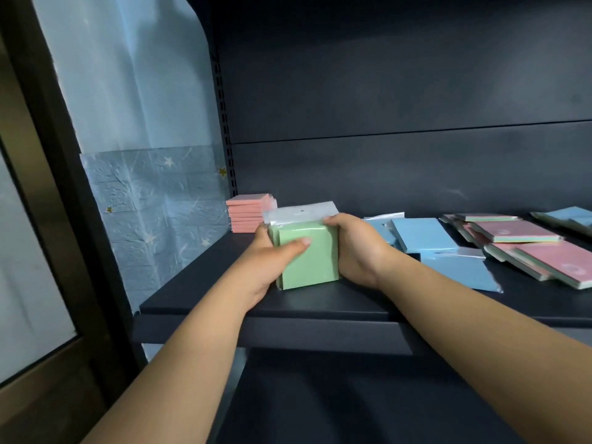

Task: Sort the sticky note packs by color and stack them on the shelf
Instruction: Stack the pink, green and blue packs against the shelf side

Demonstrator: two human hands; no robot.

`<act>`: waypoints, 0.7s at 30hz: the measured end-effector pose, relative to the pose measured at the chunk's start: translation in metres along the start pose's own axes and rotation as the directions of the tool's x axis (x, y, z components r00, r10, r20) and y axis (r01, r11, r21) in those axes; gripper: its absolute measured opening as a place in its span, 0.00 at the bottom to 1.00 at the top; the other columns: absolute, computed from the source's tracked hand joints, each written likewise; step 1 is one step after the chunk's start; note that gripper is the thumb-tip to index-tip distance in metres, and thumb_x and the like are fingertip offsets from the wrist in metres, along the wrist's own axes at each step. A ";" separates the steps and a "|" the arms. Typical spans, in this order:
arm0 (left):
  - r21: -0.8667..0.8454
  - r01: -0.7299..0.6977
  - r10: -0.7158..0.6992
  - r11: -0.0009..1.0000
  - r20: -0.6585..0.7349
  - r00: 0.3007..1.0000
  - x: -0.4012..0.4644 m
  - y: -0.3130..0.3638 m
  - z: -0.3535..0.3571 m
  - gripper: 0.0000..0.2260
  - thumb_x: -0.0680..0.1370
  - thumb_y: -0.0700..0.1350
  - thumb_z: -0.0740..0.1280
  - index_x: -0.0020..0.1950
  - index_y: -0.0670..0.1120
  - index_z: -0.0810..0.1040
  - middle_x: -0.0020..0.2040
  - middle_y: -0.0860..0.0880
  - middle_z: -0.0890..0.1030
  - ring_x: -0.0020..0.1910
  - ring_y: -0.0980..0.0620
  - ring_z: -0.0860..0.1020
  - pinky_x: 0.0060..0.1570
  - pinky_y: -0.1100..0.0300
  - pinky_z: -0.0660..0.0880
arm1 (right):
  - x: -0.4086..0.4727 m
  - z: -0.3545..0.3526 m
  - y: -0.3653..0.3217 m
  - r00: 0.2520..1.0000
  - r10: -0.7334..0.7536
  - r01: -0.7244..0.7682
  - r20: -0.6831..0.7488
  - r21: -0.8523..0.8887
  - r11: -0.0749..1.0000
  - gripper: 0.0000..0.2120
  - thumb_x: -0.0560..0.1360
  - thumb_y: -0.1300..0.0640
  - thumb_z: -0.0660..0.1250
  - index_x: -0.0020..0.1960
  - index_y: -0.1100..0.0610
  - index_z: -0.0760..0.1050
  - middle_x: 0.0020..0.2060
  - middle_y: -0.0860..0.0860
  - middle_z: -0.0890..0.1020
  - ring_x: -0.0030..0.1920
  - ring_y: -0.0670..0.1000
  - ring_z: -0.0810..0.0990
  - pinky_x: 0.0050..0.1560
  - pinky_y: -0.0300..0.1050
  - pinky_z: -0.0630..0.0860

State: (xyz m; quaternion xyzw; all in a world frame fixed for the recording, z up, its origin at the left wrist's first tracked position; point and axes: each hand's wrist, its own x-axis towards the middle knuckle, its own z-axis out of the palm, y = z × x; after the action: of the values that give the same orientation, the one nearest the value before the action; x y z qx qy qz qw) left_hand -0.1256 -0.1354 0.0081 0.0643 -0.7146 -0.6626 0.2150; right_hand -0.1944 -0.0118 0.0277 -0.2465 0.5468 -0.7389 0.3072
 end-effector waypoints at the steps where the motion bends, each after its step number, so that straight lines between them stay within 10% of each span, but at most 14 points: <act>1: -0.024 -0.012 0.012 1.000 0.006 1.000 -0.001 0.000 0.004 0.26 0.74 0.42 0.69 0.70 0.47 0.65 0.58 0.48 0.80 0.56 0.50 0.79 0.62 0.51 0.72 | 0.001 0.003 0.000 1.000 -0.020 0.020 -0.014 0.013 1.000 0.20 0.80 0.54 0.53 0.67 0.63 0.70 0.59 0.61 0.78 0.52 0.58 0.78 0.50 0.48 0.76; 12: 0.063 -0.086 0.091 0.994 -0.085 0.992 0.008 0.009 0.000 0.08 0.76 0.46 0.67 0.54 0.55 0.75 0.50 0.52 0.81 0.50 0.52 0.79 0.54 0.57 0.75 | 0.011 -0.001 -0.012 0.999 0.049 -0.048 0.019 -0.062 0.997 0.20 0.80 0.44 0.52 0.54 0.57 0.75 0.44 0.54 0.80 0.45 0.53 0.79 0.45 0.45 0.76; 15: 0.011 -0.046 0.047 0.999 -0.183 0.982 0.017 0.009 -0.010 0.15 0.76 0.46 0.67 0.63 0.47 0.74 0.52 0.49 0.80 0.51 0.50 0.79 0.57 0.55 0.74 | 0.024 -0.016 -0.023 0.982 -0.013 -0.032 -0.189 -0.231 0.972 0.11 0.80 0.52 0.59 0.45 0.59 0.72 0.36 0.54 0.74 0.39 0.52 0.75 0.43 0.42 0.73; 21: -0.180 0.056 -0.099 0.982 -0.239 0.966 0.026 0.000 -0.026 0.02 0.76 0.45 0.66 0.44 0.50 0.76 0.41 0.51 0.82 0.39 0.54 0.80 0.43 0.59 0.77 | 0.050 -0.041 -0.020 0.907 -0.073 -0.297 -0.416 -0.752 0.589 0.14 0.78 0.50 0.62 0.46 0.61 0.69 0.41 0.55 0.72 0.40 0.55 0.74 0.33 0.42 0.71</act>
State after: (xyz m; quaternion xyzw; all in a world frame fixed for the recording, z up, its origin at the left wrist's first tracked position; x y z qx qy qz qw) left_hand -0.1384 -0.1692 0.0149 0.1554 -0.6196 -0.7164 0.2807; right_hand -0.2617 -0.0164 0.0370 -0.1640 0.8850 -0.4263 0.0907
